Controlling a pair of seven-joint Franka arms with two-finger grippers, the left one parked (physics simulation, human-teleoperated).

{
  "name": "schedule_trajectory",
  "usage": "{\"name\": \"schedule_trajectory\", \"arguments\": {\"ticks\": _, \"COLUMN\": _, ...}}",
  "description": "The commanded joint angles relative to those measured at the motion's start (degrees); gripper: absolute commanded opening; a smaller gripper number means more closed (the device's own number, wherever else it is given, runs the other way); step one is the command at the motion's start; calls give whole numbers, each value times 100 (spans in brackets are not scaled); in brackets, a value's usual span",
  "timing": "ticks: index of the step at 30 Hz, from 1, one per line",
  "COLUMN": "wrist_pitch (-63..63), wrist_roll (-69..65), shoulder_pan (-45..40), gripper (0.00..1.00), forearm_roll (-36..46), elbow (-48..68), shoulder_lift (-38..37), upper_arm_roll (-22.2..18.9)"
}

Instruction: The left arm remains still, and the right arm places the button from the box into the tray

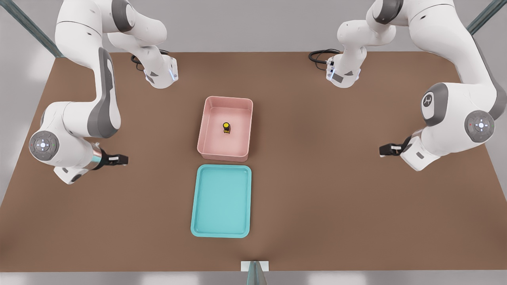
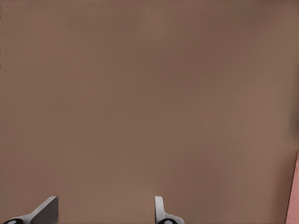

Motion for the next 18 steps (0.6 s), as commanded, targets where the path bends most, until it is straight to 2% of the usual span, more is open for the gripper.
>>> {"name": "schedule_trajectory", "arguments": {"ticks": 1, "wrist_pitch": 364, "wrist_roll": -225, "shoulder_pan": 1, "gripper": 100, "forearm_roll": -17, "elbow": 2, "shoulder_lift": -7, "upper_arm_roll": -7}}
{"name": "schedule_trajectory", "arguments": {"ticks": 6, "wrist_pitch": 399, "wrist_roll": -40, "shoulder_pan": 80, "gripper": 100, "forearm_roll": 238, "elbow": -7, "shoulder_lift": 107, "upper_arm_roll": 63}}
{"name": "schedule_trajectory", "arguments": {"ticks": 9, "wrist_pitch": 688, "wrist_roll": 1656, "shoulder_pan": 1195, "gripper": 100, "forearm_roll": 475, "elbow": -278, "shoulder_lift": 64, "upper_arm_roll": 63}}
{"name": "schedule_trajectory", "arguments": {"ticks": 11, "wrist_pitch": 1031, "wrist_roll": 1735, "shoulder_pan": 1450, "gripper": 100, "forearm_roll": 756, "elbow": -797, "shoulder_lift": -156, "upper_arm_roll": 63}}
{"name": "schedule_trajectory", "arguments": {"ticks": 14, "wrist_pitch": 1269, "wrist_roll": 3317, "shoulder_pan": 2523, "gripper": 100, "forearm_roll": 1161, "elbow": -1167, "shoulder_lift": -244, "upper_arm_roll": 72}}
{"name": "schedule_trajectory", "arguments": {"ticks": 17, "wrist_pitch": 1972, "wrist_roll": 3888, "shoulder_pan": 3033, "gripper": 100, "forearm_roll": 1319, "elbow": -2072, "shoulder_lift": -490, "upper_arm_roll": 72}}
{"name": "schedule_trajectory", "arguments": {"ticks": 18, "wrist_pitch": 2850, "wrist_roll": 3994, "shoulder_pan": 3279, "gripper": 100, "forearm_roll": 1337, "elbow": -2880, "shoulder_lift": -815, "upper_arm_roll": 72}}
